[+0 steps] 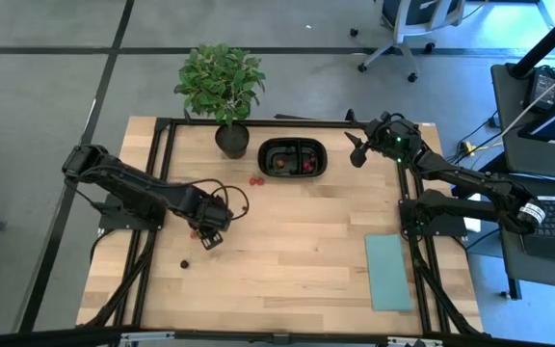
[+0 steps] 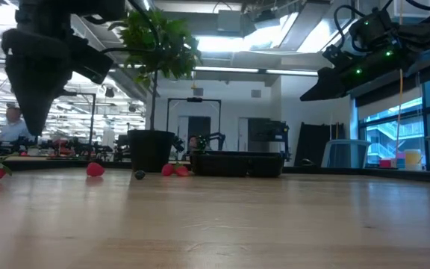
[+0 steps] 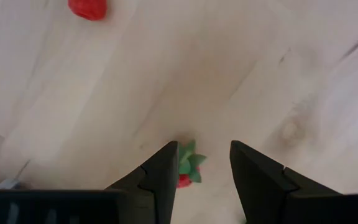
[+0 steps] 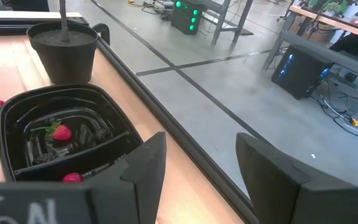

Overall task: Pick and placing Produce into tupperware
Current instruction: Put the bottom strawberry into the black container

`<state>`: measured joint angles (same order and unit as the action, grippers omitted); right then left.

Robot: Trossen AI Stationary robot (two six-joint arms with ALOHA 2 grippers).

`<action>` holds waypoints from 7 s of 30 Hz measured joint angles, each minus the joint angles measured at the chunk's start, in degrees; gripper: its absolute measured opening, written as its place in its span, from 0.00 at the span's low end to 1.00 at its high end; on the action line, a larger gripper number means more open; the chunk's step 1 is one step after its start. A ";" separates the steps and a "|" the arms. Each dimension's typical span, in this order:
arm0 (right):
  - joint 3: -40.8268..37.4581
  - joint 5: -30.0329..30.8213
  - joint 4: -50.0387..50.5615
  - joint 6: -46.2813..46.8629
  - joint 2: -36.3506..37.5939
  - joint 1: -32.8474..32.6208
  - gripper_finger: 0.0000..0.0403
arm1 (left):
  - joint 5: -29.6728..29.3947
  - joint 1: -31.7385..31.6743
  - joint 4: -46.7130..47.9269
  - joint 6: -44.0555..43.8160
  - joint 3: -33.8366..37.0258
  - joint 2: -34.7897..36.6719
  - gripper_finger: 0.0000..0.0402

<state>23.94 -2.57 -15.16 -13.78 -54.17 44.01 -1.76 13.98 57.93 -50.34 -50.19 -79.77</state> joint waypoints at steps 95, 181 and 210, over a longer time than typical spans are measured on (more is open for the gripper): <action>0.00 0.00 0.00 3.06 -0.02 0.00 0.49 | -0.11 1.57 -5.07 -4.58 7.52 -1.25 0.32; -0.02 0.00 0.98 2.80 -0.02 0.01 0.49 | -35.73 -20.16 -86.71 79.88 -5.88 -26.78 0.00; -0.02 0.00 3.26 2.78 -0.02 0.00 0.49 | -40.70 -21.27 -73.29 81.91 -13.79 -35.15 0.00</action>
<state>23.92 -2.57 -11.90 -11.00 -54.19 44.01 -42.46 -7.29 -15.36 31.57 -63.99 -114.91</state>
